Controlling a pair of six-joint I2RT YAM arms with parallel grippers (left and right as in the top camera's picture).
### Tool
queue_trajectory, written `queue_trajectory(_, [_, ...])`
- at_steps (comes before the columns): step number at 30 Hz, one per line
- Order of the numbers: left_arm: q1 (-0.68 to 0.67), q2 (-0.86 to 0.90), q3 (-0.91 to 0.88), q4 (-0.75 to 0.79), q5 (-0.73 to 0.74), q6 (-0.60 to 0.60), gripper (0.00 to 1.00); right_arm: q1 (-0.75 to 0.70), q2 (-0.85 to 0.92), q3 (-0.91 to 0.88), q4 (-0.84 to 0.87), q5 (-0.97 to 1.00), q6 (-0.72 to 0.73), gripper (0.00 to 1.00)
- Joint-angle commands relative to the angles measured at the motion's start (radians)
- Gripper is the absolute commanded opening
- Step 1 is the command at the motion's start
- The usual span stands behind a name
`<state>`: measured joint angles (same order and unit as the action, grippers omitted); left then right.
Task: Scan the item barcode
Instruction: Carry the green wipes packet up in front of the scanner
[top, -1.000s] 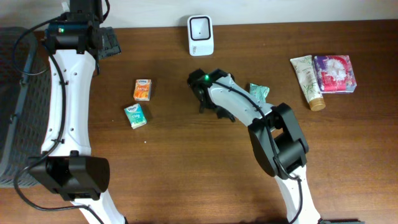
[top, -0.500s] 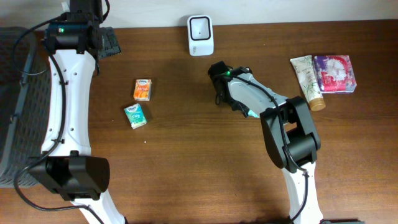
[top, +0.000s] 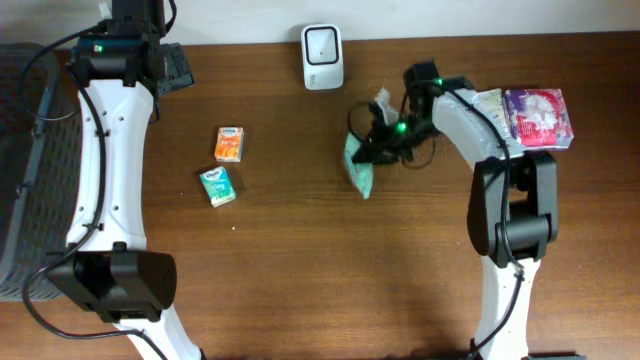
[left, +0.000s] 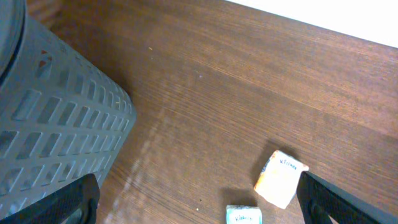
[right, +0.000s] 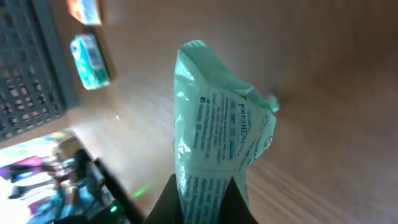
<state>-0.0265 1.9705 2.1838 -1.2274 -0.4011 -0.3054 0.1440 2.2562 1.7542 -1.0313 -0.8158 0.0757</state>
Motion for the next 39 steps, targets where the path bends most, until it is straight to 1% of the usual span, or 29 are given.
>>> queue_trajectory(1, [0.003,-0.002,0.009,0.000,-0.010,0.011,0.99,-0.084,-0.019,-0.082,-0.017,0.061,-0.007,0.17])
queue_trajectory(2, [0.003,-0.002,0.009,0.000,-0.010,0.011,0.99,-0.112,-0.023,-0.077,-0.050,0.163,0.012,0.29])
queue_trajectory(3, [0.003,-0.002,0.009,-0.001,-0.010,0.011,0.99,-0.141,-0.023,-0.053,-0.101,0.221,0.014,0.38])
queue_trajectory(5, [0.003,-0.002,0.009,0.000,-0.010,0.011,0.99,-0.179,-0.025,0.071,-0.247,0.338,0.013,0.51])
queue_trajectory(7, [0.003,-0.002,0.009,0.000,-0.010,0.011,0.99,-0.175,-0.025,0.235,-0.398,0.453,0.009,0.54])
queue_trajectory(10, [0.003,-0.002,0.009,0.000,-0.010,0.011,0.99,-0.142,-0.027,0.514,-0.662,0.462,-0.018,0.55])
queue_trajectory(11, [0.003,-0.002,0.009,0.000,-0.010,0.011,0.99,-0.103,-0.079,0.560,-0.668,0.457,-0.016,0.56])
queue_trajectory(12, [0.003,-0.002,0.009,0.000,-0.010,0.011,0.99,-0.068,-0.145,0.560,-0.668,0.463,-0.019,0.59])
queue_trajectory(13, [0.003,-0.002,0.009,-0.001,-0.010,0.011,0.99,-0.039,-0.210,0.560,-0.668,0.466,-0.020,0.66])
queue_trajectory(15, [0.003,-0.002,0.009,0.000,-0.010,0.011,0.99,0.007,-0.337,0.560,-0.668,0.459,-0.015,0.72])
queue_trajectory(18, [0.003,-0.002,0.009,0.000,-0.010,0.011,0.99,0.034,-0.455,0.559,-0.668,0.444,-0.016,0.72])
queue_trajectory(22, [0.003,-0.002,0.009,-0.001,-0.010,0.011,0.99,0.034,-0.481,0.559,-0.667,0.447,-0.016,0.72])
queue_trajectory(24, [0.003,-0.002,0.009,0.000,-0.010,0.011,0.99,0.034,-0.481,0.556,-0.667,0.504,-0.016,0.79])
queue_trajectory(26, [0.003,-0.002,0.009,-0.001,-0.010,0.011,0.99,0.034,-0.481,0.556,-0.666,0.558,-0.016,0.81])
queue_trajectory(28, [0.003,-0.002,0.009,0.000,-0.010,0.011,0.99,0.034,-0.480,0.539,-0.643,0.683,-0.016,0.84])
queue_trajectory(29, [0.003,-0.002,0.009,0.000,-0.010,0.011,0.99,0.032,-0.473,0.512,-0.612,0.751,-0.016,0.88])
queue_trajectory(30, [0.003,-0.002,0.009,0.000,-0.010,0.011,0.99,0.022,-0.459,0.454,-0.550,0.756,-0.015,0.93])
queue_trajectory(31, [0.003,-0.002,0.009,0.000,-0.010,0.011,0.99,0.016,-0.444,0.412,-0.507,0.744,-0.012,0.95])
queue_trajectory(34, [0.003,-0.002,0.009,-0.001,-0.010,0.011,0.99,0.011,-0.369,0.274,-0.405,0.686,-0.013,0.95])
queue_trajectory(35, [0.003,-0.002,0.009,0.000,-0.010,0.011,0.99,0.004,-0.338,0.230,-0.386,0.685,-0.013,0.94])
queue_trajectory(38, [0.003,-0.002,0.009,0.000,-0.010,0.011,0.99,-0.003,-0.219,0.154,-0.344,0.643,-0.020,0.74])
queue_trajectory(39, [0.003,-0.002,0.009,-0.001,-0.010,0.011,0.99,0.005,-0.193,0.153,-0.344,0.644,-0.021,0.72])
